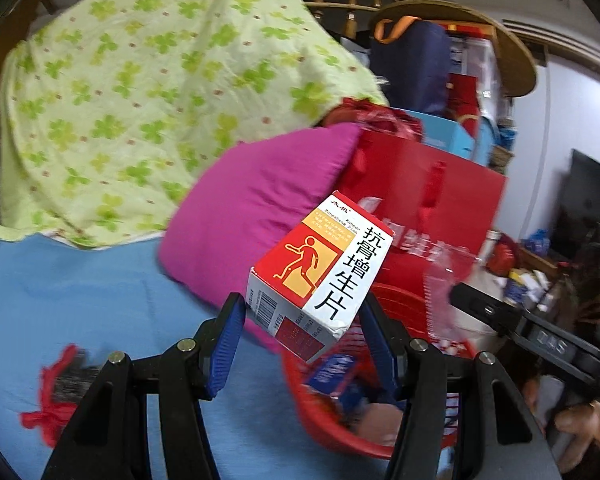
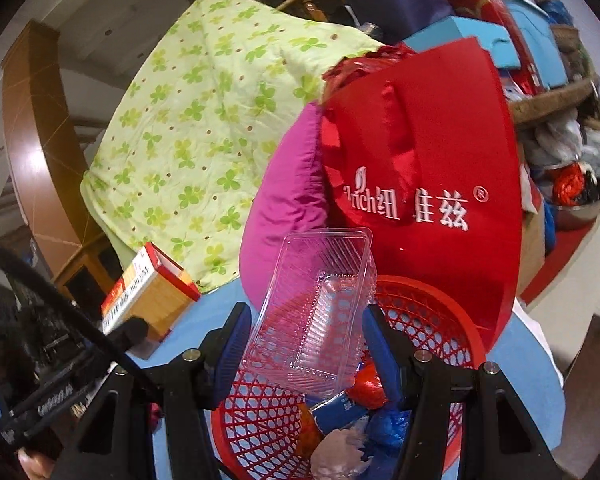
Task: Collect trash
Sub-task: 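Carry the medicine box and clear tray into the red mesh basket and open both tools, then move both tools back to the red ribbon and black plastic bag on the blanket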
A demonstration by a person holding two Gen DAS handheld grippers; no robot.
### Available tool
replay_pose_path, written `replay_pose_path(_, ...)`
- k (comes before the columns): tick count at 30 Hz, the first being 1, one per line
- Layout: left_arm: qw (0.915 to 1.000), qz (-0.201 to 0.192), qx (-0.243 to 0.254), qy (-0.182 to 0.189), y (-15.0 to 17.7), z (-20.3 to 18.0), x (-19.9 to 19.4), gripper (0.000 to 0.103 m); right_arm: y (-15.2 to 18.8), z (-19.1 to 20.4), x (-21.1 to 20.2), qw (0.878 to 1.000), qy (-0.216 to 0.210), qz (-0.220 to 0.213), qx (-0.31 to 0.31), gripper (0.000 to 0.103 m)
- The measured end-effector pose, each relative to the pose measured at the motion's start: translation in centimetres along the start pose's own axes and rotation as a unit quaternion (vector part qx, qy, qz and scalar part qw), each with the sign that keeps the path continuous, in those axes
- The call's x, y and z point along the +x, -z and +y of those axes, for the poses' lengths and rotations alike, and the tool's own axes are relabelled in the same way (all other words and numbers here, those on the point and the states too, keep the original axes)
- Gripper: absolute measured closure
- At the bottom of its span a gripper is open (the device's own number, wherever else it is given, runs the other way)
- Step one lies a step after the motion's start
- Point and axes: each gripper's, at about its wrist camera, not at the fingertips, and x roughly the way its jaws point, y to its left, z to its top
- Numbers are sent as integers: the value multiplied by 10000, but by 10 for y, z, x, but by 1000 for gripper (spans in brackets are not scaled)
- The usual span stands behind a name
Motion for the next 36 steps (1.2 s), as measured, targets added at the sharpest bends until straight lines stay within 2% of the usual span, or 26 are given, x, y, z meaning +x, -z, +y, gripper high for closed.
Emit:
replay_pose_path(4, 9993, 165, 94, 307, 8, -12, 11, 42, -2, -15, 1, 9995, -77, 58, 288, 39)
replay_pose_path(8, 9987, 312, 204, 354, 15, -21, 22, 41, -4, -26, 3, 9982, -164, 102, 569, 37)
replay_pose_path(11, 9984, 378, 284, 313, 19, -22, 25, 35, -5, -30, 3, 9974, -205, 26, 690, 33)
replay_pose_path(18, 9991, 377, 184, 76, 25, 8, 19, 35, -6, -13, -3, 9977, -287, -350, 514, 31)
replay_pose_path(24, 9980, 395, -133, -472, 31, 64, 5, 35, 0, 26, -3, 9958, -633, -645, 145, 32)
replay_pose_path(27, 9939, 440, -350, -945, 34, 102, -5, 35, 9, 58, 0, 9929, -901, -754, -172, 32)
replay_pose_path(28, 9905, 468, -442, -1214, 36, 119, -11, 35, 13, 68, 1, 9917, -998, -767, -252, 32)
replay_pose_path(31, 9809, 483, -789, -1713, 42, 162, -29, 35, 24, 96, 8, 9883, -1257, -740, -451, 32)
replay_pose_path(36, 9620, 465, -1215, -2402, 54, 223, -63, 35, 49, 142, 31, 9838, -1590, -467, -683, 32)
